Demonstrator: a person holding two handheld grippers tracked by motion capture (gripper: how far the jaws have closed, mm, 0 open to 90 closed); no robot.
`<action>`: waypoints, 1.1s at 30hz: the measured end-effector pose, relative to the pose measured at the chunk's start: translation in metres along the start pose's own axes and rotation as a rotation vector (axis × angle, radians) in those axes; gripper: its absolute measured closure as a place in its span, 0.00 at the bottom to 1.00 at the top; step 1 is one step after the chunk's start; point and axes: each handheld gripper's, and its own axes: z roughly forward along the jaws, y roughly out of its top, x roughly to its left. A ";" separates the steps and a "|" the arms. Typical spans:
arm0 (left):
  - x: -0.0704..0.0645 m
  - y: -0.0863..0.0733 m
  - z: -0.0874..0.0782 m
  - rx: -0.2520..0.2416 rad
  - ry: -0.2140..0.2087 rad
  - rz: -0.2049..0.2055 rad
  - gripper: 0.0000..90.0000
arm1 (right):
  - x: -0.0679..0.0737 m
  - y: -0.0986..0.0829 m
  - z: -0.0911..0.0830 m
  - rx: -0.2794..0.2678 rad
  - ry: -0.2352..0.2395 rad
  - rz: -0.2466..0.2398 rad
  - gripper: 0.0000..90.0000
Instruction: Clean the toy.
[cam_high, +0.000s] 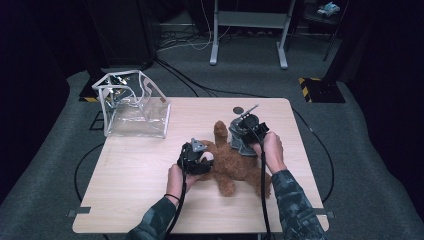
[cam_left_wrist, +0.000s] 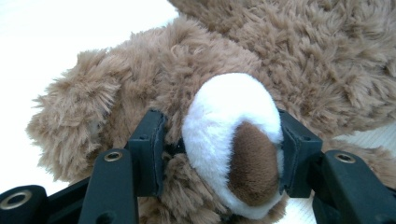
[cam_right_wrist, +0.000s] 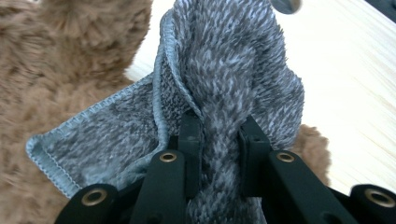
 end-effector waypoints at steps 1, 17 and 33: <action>0.000 0.000 0.000 -0.004 0.001 -0.008 0.49 | 0.000 -0.001 -0.003 -0.033 0.001 0.015 0.84; 0.000 0.001 0.001 -0.003 -0.004 -0.015 0.49 | 0.038 0.008 0.002 -0.070 0.101 -0.067 0.84; 0.002 0.000 0.001 0.000 -0.008 -0.012 0.49 | 0.002 -0.011 -0.006 -0.066 0.037 0.034 0.83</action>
